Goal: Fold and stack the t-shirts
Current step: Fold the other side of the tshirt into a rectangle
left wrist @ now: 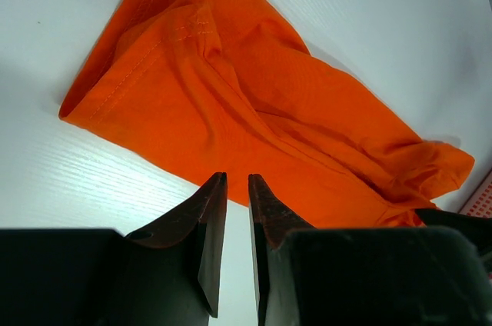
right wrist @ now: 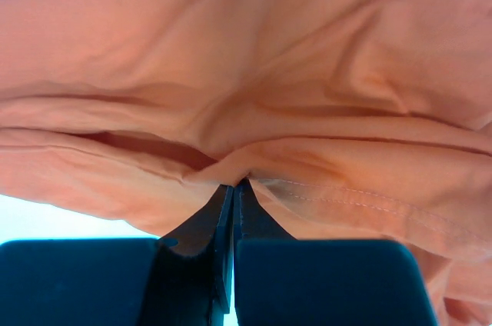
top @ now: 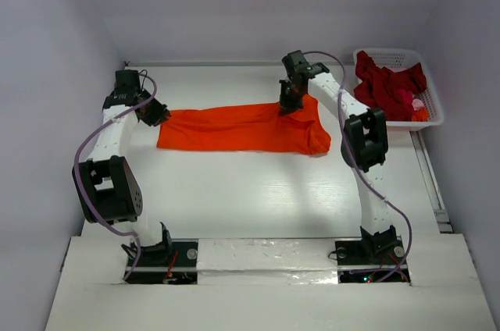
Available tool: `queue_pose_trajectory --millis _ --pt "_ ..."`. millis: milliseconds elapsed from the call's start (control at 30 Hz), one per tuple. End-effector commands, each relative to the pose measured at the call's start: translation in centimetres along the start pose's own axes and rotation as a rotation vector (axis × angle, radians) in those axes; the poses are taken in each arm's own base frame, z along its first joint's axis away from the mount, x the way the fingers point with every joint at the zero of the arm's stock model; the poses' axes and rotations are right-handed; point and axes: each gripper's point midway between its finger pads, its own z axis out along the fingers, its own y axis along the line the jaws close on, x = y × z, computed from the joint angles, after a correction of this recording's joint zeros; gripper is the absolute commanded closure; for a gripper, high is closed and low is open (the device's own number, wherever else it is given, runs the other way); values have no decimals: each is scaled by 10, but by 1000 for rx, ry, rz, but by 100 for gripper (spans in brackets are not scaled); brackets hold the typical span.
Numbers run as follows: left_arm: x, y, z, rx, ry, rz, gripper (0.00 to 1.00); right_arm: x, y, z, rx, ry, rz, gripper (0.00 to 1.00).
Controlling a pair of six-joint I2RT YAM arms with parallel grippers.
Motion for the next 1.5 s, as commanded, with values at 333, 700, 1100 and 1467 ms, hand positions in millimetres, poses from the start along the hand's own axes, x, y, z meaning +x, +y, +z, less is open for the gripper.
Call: queue_pose_trajectory --millis 333,700,1100,1467 --pt "-8 -8 -7 26 -19 19 85 -17 -2 19 -5 7 -32 96" --pt "1 -8 -3 32 -1 14 85 -50 -14 -8 51 -99 -37 51" --pt "9 -3 2 21 11 22 85 -56 -15 -73 24 -190 -39 62" --pt "3 -9 0 31 4 22 85 3 -42 -67 51 -121 -12 100"
